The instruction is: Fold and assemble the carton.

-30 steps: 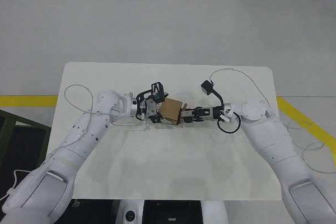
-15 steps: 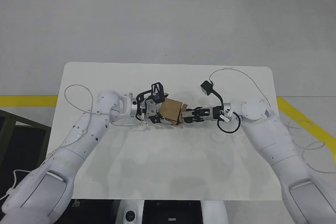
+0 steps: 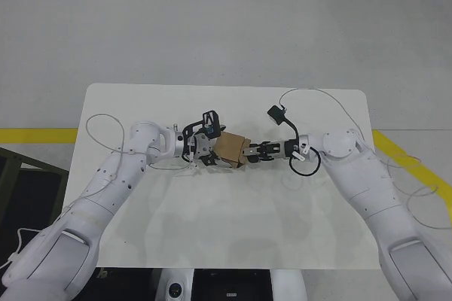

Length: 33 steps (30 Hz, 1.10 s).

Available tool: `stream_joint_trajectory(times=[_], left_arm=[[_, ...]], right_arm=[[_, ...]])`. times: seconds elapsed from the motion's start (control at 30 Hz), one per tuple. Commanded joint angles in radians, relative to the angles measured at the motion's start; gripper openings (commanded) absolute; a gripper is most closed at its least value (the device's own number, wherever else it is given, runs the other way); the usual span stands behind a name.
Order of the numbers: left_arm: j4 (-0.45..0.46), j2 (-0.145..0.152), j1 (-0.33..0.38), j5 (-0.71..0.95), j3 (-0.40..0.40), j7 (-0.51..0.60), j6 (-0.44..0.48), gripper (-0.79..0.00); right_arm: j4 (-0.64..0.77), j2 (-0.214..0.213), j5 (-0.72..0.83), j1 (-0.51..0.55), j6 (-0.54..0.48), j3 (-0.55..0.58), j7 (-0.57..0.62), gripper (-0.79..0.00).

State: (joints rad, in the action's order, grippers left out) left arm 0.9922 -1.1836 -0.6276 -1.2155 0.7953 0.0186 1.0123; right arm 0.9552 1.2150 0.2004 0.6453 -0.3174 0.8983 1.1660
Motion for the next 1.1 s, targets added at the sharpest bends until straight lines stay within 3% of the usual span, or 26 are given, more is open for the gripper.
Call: stream_joint_trajectory(times=[0.0, 0.6, 0.73, 0.93, 1.07], left_arm=[[0.000, 0.000, 0.000, -0.001, 0.000, 0.000, 0.000, 0.000], [0.010, 0.002, -0.003, 0.003, -0.005, 0.002, 0.000, 0.000], [0.011, 0.003, -0.004, 0.005, -0.005, 0.003, 0.000, 0.000], [0.009, 0.003, -0.005, 0.008, -0.007, 0.008, 0.000, 0.000], [0.007, 0.002, -0.005, 0.014, -0.010, 0.010, 0.000, 0.000]], right_arm=[[0.001, -0.001, -0.008, -0.002, 0.004, 0.000, -0.002, -0.634], [0.020, 0.013, -0.017, -0.021, 0.012, -0.024, -0.006, -0.631], [0.008, 0.018, -0.007, -0.026, -0.001, -0.028, -0.006, -0.597], [-0.007, 0.019, 0.019, -0.020, -0.020, -0.018, 0.000, -0.446], [0.007, 0.015, 0.042, -0.007, -0.030, -0.003, 0.012, -0.462]])
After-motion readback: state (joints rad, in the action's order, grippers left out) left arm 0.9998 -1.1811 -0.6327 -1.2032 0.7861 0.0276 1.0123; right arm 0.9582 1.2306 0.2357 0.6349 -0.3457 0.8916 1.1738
